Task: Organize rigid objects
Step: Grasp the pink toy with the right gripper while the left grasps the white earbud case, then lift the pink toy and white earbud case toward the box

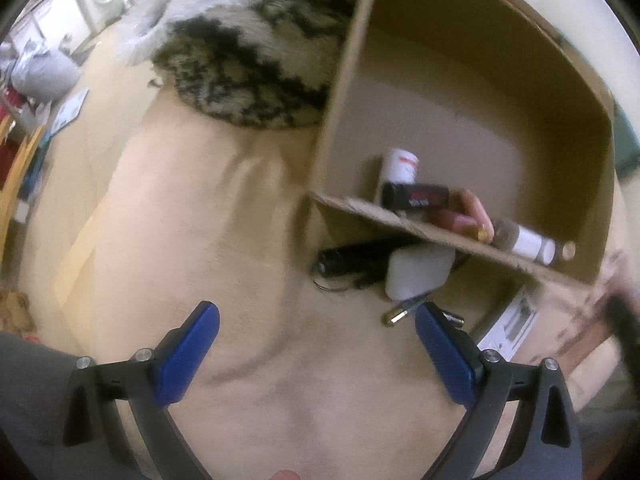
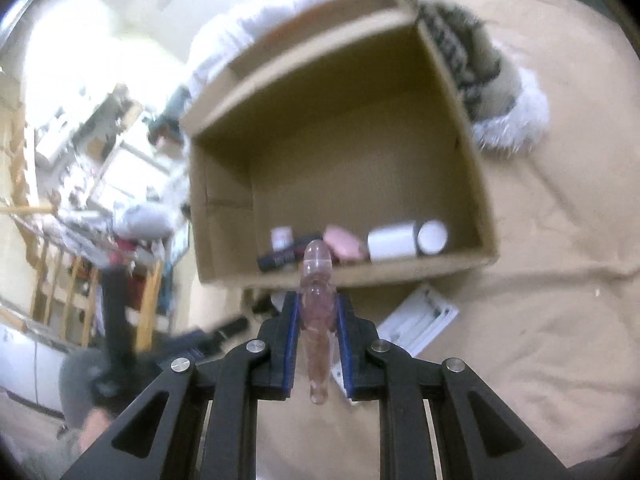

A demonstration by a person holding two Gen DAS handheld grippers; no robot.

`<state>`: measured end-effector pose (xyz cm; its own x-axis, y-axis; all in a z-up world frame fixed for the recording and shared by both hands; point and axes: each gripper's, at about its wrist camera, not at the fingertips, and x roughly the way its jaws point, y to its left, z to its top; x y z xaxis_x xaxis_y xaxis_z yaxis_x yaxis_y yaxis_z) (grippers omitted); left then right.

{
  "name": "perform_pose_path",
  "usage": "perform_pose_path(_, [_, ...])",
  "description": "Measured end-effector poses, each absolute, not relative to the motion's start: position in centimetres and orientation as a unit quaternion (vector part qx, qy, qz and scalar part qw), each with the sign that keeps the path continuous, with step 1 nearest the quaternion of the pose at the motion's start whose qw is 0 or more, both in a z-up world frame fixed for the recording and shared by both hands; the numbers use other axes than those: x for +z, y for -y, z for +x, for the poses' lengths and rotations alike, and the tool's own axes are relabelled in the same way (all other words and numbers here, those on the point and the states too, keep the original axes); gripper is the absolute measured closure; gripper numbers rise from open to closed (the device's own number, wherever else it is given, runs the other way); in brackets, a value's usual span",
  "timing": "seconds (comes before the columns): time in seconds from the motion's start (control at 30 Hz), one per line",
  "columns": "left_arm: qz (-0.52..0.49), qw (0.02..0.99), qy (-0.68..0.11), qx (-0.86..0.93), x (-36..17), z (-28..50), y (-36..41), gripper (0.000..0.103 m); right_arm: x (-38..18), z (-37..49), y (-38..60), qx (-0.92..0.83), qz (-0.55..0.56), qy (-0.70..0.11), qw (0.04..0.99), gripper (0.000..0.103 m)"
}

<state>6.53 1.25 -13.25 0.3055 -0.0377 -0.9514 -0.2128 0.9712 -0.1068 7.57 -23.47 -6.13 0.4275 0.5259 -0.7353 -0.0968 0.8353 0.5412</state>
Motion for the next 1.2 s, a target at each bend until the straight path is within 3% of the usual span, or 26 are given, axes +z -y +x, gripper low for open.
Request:
perform_pose_path(0.2, [-0.074,0.813,-0.576,0.036,-14.5,7.1,3.7,0.013,-5.4,8.3,25.4,0.159,0.238,-0.483,0.827,0.084])
perform_pose_path(0.5, [-0.064,0.807,-0.578,0.107,-17.0,9.7,7.0,0.014,-4.6,8.6,26.8,0.156,0.254,-0.476,0.827,0.084])
perform_pose_path(0.67, [-0.053,0.807,-0.577,0.116,-17.4,11.0,7.7,0.024,-4.3,8.8,26.6,0.162,0.257,-0.475,0.826,0.084])
perform_pose_path(0.73, [-0.049,0.807,-0.577,0.114,-17.5,11.3,7.9,0.05,-4.2,8.9,26.4,0.164,0.256,-0.474,0.826,0.084])
perform_pose_path(1.07, [-0.053,0.809,-0.58,0.083,-16.1,10.3,6.7,0.053,-4.4,9.0,25.9,0.16,0.241,-0.48,0.828,0.084])
perform_pose_path(1.1, [-0.05,0.809,-0.58,0.077,-15.8,9.9,6.6,0.061,-4.5,9.0,25.7,0.16,0.239,-0.48,0.829,0.084])
perform_pose_path(1.13, [-0.046,0.809,-0.582,0.073,-15.6,9.6,6.5,0.085,-4.5,9.0,25.6,0.16,0.236,-0.481,0.829,0.084])
perform_pose_path(1.2, [-0.046,0.806,-0.588,0.053,-14.9,8.5,5.9,0.088,-4.4,9.0,25.3,0.161,0.23,-0.48,0.831,0.084])
